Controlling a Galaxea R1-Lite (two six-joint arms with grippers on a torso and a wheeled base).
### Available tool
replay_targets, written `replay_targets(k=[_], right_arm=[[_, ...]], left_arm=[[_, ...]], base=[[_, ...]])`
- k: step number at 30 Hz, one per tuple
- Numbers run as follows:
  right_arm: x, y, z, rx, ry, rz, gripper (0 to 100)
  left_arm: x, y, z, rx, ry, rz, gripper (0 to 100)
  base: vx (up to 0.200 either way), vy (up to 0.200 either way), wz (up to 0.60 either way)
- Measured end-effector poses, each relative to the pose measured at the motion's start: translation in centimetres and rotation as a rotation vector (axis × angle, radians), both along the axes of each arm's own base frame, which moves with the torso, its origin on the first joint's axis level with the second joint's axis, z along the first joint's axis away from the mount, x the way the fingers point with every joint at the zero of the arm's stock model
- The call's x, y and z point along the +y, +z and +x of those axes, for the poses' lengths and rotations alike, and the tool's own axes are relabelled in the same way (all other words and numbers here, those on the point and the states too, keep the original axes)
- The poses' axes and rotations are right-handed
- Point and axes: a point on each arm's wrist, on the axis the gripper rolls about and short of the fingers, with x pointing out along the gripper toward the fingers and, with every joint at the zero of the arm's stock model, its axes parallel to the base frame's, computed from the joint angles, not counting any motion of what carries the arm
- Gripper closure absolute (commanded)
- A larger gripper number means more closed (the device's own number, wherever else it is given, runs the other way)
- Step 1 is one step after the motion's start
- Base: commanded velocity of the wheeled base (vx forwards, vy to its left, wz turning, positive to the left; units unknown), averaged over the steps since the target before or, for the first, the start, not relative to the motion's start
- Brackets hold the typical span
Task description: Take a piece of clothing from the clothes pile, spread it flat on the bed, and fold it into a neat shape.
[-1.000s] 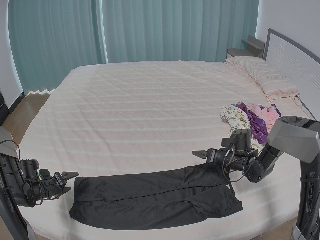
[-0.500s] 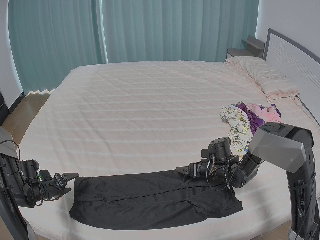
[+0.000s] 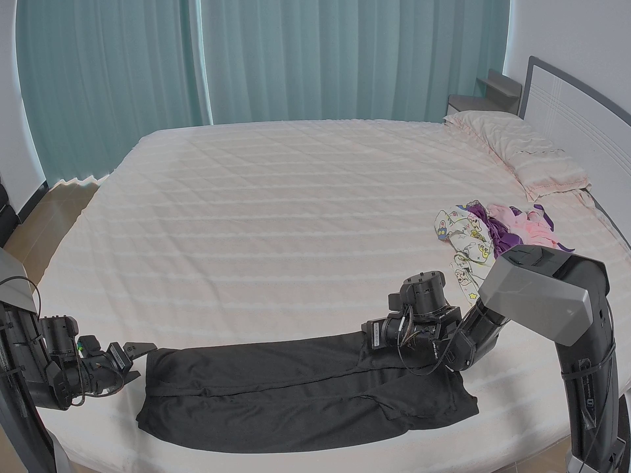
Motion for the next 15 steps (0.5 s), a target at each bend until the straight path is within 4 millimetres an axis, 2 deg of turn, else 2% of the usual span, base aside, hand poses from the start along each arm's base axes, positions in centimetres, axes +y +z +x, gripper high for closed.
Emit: replay_targets(k=[15], right_arm=[[1.2,0.8,0.5,-0.058,0.015,0.029,100]], left_arm=[[-0.1,-0.4,-0.3,0.011,-0.023,0.022,0]], base=[[0.000,0.000,0.00]])
